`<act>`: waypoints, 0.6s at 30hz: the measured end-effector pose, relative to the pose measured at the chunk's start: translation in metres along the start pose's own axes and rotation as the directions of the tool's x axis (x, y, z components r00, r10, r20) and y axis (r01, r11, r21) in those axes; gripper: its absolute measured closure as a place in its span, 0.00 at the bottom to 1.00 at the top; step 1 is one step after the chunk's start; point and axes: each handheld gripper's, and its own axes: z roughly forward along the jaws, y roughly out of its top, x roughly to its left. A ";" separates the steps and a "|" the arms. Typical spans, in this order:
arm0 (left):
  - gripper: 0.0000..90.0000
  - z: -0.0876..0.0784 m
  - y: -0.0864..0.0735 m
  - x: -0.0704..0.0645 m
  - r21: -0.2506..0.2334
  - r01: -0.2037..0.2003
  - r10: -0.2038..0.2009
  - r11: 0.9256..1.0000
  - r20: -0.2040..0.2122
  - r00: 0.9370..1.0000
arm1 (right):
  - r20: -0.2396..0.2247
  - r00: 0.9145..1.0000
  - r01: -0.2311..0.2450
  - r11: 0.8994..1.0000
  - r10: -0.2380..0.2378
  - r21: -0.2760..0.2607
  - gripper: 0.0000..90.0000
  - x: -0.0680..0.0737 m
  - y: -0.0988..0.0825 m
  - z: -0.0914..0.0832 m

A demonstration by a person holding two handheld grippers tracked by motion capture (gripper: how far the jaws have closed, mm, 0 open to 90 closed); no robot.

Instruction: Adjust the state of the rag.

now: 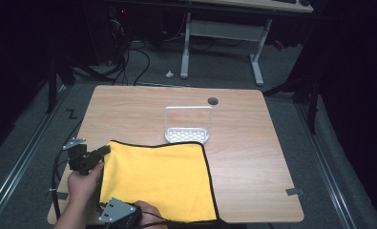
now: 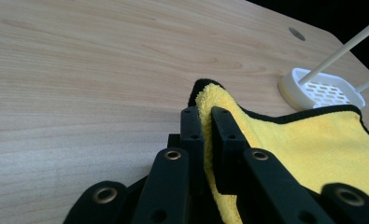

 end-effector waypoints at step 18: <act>0.93 0.060 0.002 -0.102 0.022 -0.099 0.098 0.995 0.056 0.994 | 0.186 0.979 -0.081 0.997 0.078 0.012 0.92 -0.044 -0.056 -0.092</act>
